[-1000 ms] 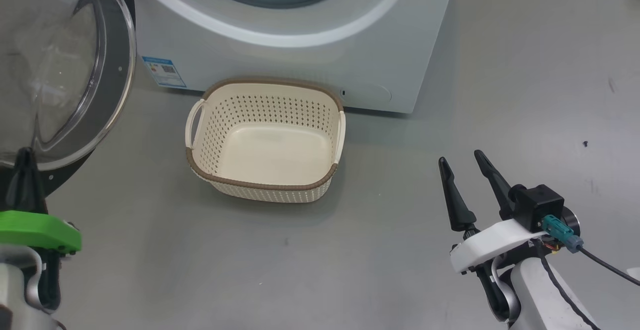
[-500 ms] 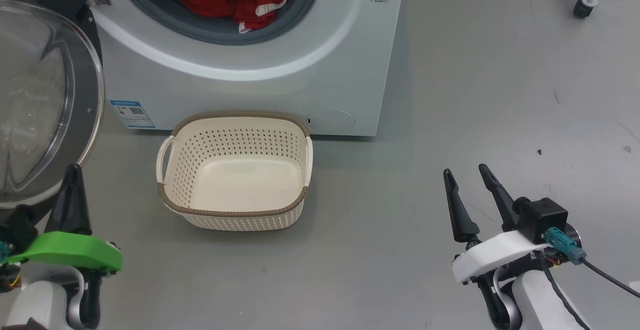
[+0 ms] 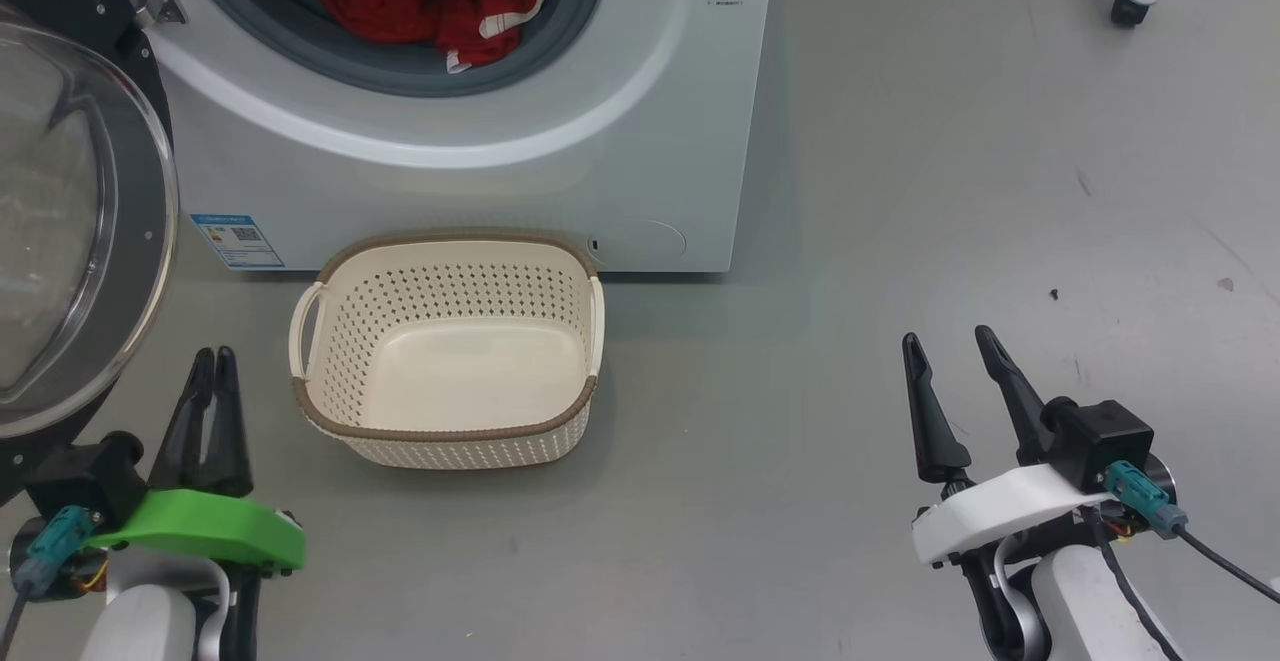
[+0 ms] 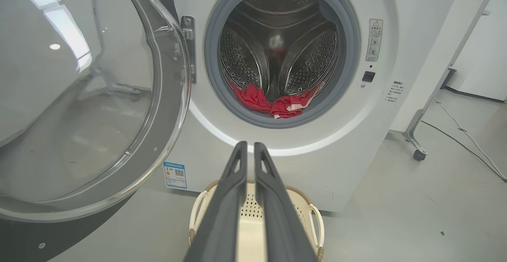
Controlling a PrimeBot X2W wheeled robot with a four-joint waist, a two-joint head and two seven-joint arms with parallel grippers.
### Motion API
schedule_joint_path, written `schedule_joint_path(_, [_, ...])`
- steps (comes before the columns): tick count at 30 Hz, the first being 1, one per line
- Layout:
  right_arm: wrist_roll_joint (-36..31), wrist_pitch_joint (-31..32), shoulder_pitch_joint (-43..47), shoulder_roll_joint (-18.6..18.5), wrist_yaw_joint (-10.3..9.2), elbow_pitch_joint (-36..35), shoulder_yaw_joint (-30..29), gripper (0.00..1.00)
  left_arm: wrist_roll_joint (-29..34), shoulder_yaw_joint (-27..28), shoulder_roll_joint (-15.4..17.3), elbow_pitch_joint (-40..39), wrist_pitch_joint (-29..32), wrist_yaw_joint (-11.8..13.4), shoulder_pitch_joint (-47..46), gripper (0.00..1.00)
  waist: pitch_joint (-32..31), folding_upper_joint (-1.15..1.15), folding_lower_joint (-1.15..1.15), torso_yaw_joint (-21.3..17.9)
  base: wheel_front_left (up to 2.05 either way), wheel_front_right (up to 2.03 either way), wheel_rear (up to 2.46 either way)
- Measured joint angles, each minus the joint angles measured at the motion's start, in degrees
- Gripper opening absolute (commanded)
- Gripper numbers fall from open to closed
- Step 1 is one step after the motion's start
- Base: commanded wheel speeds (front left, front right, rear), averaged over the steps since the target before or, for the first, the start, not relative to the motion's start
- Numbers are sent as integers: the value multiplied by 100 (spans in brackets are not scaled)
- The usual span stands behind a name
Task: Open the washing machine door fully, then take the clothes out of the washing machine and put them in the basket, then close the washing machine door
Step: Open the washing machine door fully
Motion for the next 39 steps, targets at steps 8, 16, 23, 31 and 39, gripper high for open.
schedule_joint_path(8, [-1, -1, 64, 10, 0, -74, -25, 100, 48, -38, -104, -174, 0, 2, 93, 100, 35, 0, 0, -18, 0, 0, 0])
schedule_joint_path(16, [-2, -1, 87, 20, 0, -124, -31, 100, 53, -11, -138, -263, 0, 59, 161, 100, 51, 0, 0, -12, 0, 0, 0])
schedule_joint_path(23, [-3, -1, 91, 24, 0, -151, -43, 100, 121, -11, -135, -372, -1, 85, 215, 100, 73, 0, 0, -7, 0, 0, 0])
schedule_joint_path(31, [-19, -1, 94, 26, 0, -157, -62, 100, 121, 4, -159, -476, -3, 86, 249, 100, 75, 0, 0, -4, 0, 0, 0])
schedule_joint_path(39, [-20, -1, 97, 30, 8, -178, -67, 100, 107, 2, -191, -546, -16, 85, 277, 100, 76, 0, 0, -4, 0, 0, 0])
